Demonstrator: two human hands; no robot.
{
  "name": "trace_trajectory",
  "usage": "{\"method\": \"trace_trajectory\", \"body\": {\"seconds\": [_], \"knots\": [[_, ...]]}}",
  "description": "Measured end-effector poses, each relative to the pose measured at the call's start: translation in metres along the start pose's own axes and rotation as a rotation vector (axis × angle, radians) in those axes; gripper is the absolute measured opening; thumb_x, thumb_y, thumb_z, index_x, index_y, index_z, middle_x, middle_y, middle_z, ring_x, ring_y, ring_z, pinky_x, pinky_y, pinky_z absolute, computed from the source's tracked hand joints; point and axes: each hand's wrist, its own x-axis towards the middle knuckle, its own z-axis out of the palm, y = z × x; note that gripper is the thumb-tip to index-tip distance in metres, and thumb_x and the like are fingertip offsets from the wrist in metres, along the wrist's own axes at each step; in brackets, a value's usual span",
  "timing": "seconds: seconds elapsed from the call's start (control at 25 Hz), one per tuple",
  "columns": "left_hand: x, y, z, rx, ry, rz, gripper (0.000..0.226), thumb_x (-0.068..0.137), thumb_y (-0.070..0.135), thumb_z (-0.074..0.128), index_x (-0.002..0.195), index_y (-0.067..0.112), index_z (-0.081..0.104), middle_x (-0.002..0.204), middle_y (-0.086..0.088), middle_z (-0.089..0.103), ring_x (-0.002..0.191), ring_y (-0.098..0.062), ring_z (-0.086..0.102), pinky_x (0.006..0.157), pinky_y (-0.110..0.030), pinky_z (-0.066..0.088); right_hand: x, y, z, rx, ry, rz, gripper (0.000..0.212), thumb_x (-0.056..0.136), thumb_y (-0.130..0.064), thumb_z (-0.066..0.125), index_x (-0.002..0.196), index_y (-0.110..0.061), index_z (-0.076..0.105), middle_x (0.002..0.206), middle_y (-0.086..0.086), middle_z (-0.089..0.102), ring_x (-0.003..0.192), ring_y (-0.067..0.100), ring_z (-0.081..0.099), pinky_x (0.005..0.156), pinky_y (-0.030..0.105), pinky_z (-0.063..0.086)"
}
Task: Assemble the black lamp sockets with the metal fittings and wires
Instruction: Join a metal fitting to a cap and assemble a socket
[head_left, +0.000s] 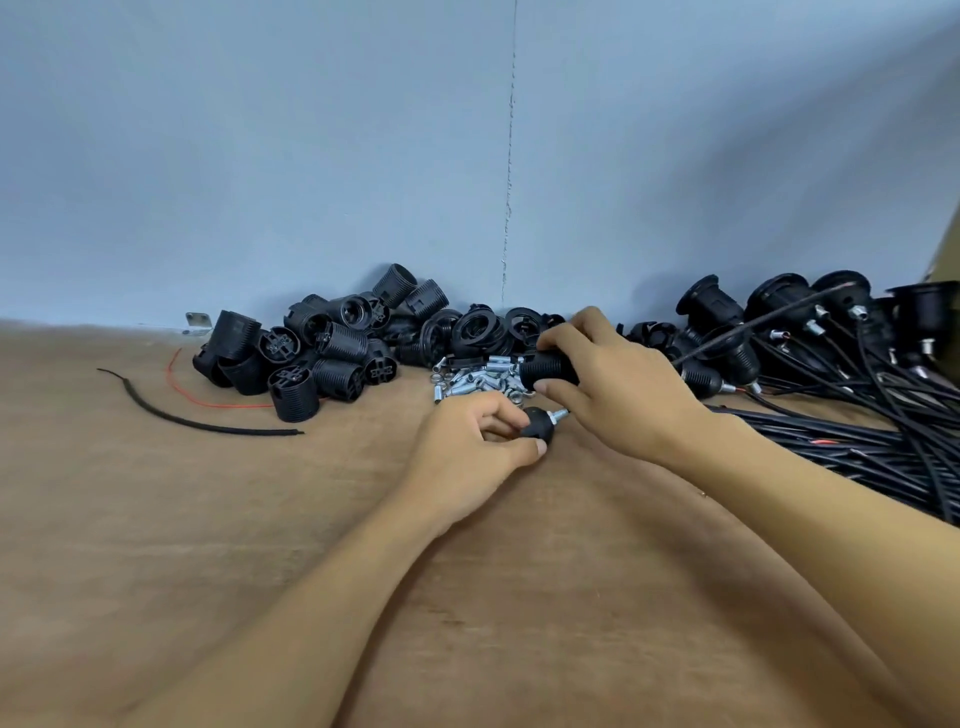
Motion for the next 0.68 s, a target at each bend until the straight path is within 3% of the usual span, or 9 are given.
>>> {"method": "trace_trajectory", "body": {"seconds": [0.12,0.28,0.48,0.6,0.68], "knots": [[-0.001,0.0,0.0,0.065,-0.048,0.035,0.021,0.075,0.018,0.088,0.074,0.029,0.071,0.075,0.012,0.075,0.064,0.004,0.061,0.063,-0.006,0.041,-0.005,0.001,-0.007,-0.092,-0.012,0.005,0.042,0.096,-0.047,0.055,0.132,-0.025,0.05,0.127,-0.001,0.045,0.082,0.028,0.063,0.064,0.035,0.042],[-0.003,0.001,0.004,0.194,-0.12,0.112,0.017,0.08,0.023,0.085,0.082,0.034,0.072,0.08,0.017,0.074,0.069,0.01,0.061,0.064,-0.004,0.038,-0.023,0.013,-0.004,0.032,-0.059,0.077,0.039,0.096,-0.048,0.055,0.131,-0.03,0.05,0.127,-0.007,0.045,0.096,0.024,0.061,0.073,0.035,0.042],[-0.008,0.005,0.011,0.416,-0.068,0.239,0.023,0.087,0.03,0.077,0.108,0.036,0.073,0.085,0.026,0.066,0.087,0.007,0.062,0.08,-0.016,0.046,-0.038,0.024,0.004,0.18,0.037,0.146,0.038,0.095,-0.048,0.057,0.129,-0.032,0.052,0.124,-0.012,0.046,0.088,0.011,0.056,0.076,0.032,0.042],[-0.009,0.004,0.006,0.367,-0.036,0.201,0.03,0.082,0.032,0.081,0.106,0.043,0.068,0.096,0.026,0.067,0.091,0.007,0.06,0.078,-0.009,0.042,-0.04,0.024,0.007,0.282,0.14,0.126,0.038,0.095,-0.042,0.06,0.13,-0.027,0.056,0.12,-0.012,0.047,0.086,0.006,0.054,0.081,0.028,0.045],[-0.008,0.005,0.005,0.238,0.025,0.13,0.041,0.076,0.039,0.081,0.114,0.041,0.064,0.105,0.021,0.068,0.094,0.007,0.06,0.076,-0.004,0.04,-0.04,0.021,0.006,0.417,0.192,0.099,0.035,0.094,-0.038,0.063,0.127,-0.025,0.06,0.115,-0.013,0.051,0.094,0.004,0.055,0.084,0.016,0.042]]}}
